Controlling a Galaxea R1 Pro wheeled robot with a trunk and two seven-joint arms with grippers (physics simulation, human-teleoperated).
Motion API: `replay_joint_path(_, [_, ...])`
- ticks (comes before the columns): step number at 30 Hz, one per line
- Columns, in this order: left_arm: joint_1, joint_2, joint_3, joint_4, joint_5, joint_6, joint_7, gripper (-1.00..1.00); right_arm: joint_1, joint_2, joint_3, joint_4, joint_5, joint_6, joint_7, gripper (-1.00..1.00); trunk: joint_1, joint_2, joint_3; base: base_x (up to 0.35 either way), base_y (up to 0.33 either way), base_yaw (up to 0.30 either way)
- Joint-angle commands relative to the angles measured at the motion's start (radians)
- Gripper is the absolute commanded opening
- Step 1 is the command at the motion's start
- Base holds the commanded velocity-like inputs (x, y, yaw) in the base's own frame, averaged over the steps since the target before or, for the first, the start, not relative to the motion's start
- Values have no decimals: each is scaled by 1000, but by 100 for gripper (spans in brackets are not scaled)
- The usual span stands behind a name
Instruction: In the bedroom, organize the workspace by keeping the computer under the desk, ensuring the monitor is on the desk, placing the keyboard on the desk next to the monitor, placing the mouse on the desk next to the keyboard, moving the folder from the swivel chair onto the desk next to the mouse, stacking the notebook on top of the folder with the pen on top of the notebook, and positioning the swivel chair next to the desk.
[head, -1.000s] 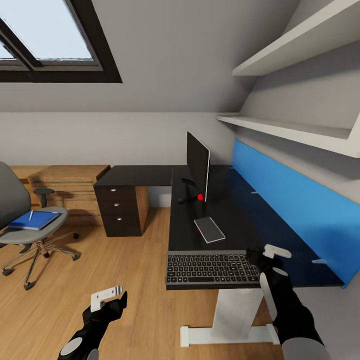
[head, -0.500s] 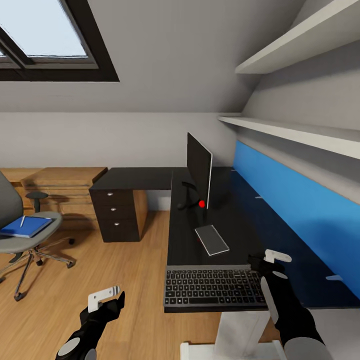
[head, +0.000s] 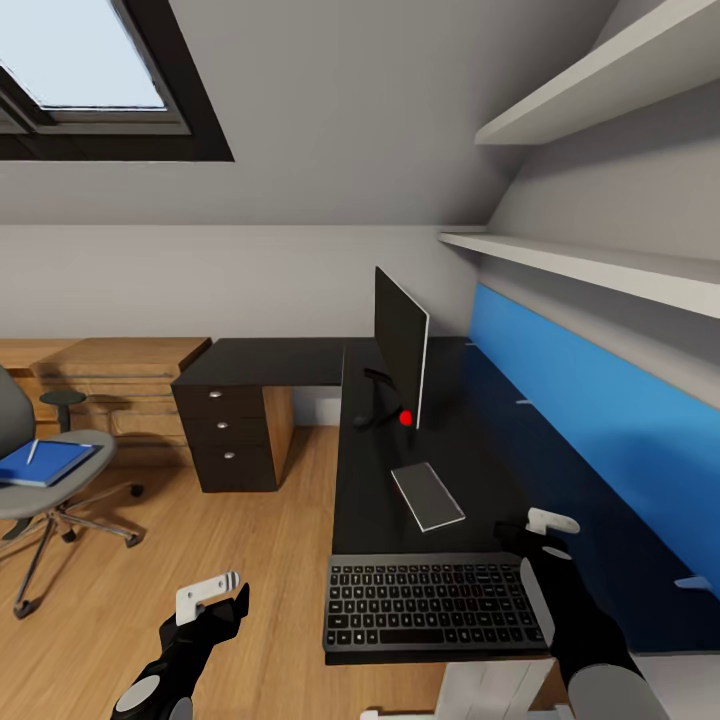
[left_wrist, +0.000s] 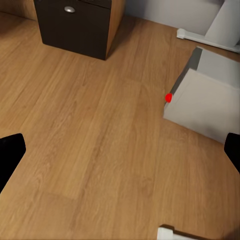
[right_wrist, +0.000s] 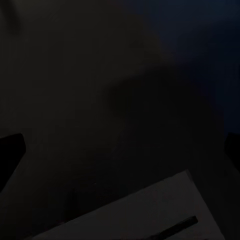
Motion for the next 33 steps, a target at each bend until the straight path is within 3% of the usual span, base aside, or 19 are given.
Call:
replay_joint_path(1, [0,0,-1,-2,11,3,7,100,-3,0,-1,3,0,5,-2,100,0,-1,-1,53,0,0])
replay_joint_path(12, [0,0,0,-4,11,2,7,100,-26,-9,-1,56,0,3,-2,100,0,-1,-1,84,0,0])
replay_joint_path(23, [0,0,-3,-9,11,4,6,100,-114,-45,-1,222,0,4,-6,100,0,-1,-1,20,0,0])
replay_joint_path(29, [0,-1,-3,-23,11,4,6,100,-127,-52,-1,246,0,4,-6,100,0,-1,-1,0,0,0])
replay_joint_path(33, [0,-1,-3,-25,12,4,6,100,-128,-52,-1,248,0,5,-6,100,16,-29,-13,0,0,0])
